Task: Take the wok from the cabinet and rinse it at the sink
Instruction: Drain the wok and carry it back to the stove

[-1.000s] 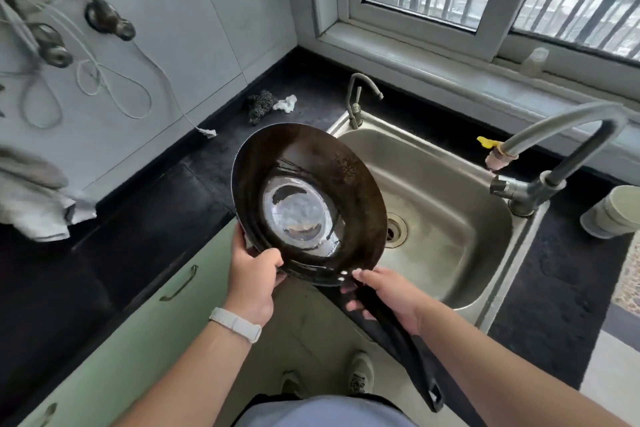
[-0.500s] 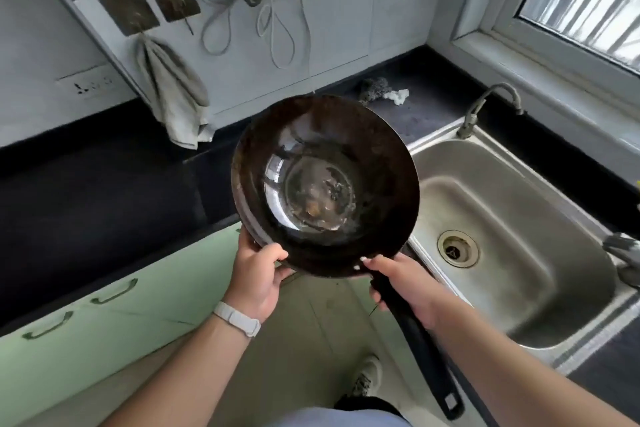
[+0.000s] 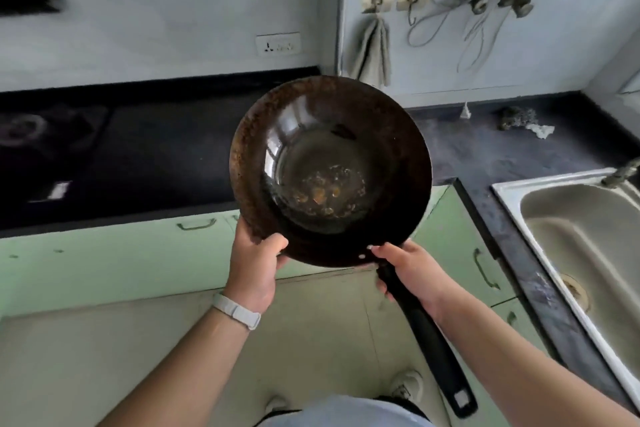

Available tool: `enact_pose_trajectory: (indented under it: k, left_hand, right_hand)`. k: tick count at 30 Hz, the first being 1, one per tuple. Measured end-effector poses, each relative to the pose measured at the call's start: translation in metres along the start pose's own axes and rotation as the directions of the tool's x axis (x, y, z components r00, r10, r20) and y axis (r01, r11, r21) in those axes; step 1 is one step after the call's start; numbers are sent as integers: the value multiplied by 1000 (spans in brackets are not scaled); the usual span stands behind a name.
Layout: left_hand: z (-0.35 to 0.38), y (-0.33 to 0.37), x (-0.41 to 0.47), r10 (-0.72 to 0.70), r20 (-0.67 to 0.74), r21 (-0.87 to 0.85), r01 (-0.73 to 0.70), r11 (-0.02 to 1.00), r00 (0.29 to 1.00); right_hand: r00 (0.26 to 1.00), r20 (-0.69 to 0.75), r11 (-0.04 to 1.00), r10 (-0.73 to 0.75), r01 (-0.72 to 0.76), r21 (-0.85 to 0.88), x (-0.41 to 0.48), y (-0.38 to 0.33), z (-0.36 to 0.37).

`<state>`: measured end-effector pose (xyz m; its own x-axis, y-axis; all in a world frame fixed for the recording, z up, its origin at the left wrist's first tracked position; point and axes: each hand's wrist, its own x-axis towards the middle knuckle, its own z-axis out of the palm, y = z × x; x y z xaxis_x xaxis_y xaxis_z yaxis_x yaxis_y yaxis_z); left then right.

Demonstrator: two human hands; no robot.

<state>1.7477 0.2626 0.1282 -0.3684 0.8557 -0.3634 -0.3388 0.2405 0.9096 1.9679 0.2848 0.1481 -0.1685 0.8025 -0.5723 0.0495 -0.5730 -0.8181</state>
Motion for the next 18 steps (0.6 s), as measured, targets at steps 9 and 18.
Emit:
enact_pose_trajectory:
  k: [9,18]
  left_hand:
    - [-172,27,-23,97,-197,-146,-128,981,976]
    - [-282,36,-49,123,-445,-298,-277,914,887]
  right_hand:
    - [974,225,971,-22,74,-225,1,10,164]
    - [862,507,862,9,251,-441,12,0,287]
